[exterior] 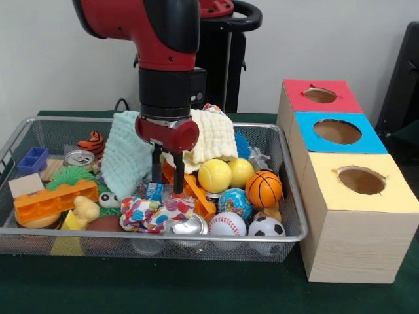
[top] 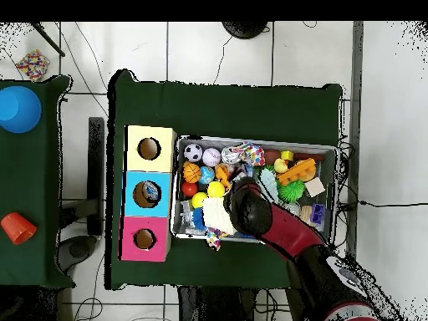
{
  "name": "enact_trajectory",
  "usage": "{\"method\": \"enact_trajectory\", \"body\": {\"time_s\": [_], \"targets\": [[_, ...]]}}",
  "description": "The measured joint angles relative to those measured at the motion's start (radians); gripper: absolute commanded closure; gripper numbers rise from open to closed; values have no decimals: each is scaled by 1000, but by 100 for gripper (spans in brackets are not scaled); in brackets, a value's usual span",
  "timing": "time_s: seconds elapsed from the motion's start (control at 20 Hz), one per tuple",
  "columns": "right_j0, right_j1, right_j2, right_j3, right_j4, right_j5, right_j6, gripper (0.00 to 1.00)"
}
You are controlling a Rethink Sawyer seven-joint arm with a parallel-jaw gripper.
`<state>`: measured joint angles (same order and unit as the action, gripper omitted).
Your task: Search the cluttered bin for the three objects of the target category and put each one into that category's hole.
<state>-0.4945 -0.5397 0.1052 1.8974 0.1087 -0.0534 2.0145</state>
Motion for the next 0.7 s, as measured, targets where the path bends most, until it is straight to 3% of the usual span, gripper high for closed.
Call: {"method": "enact_trajectory", "body": {"time_s": [0.7], "targets": [[-51,46,8,0,-36,-49,0,0]]}}
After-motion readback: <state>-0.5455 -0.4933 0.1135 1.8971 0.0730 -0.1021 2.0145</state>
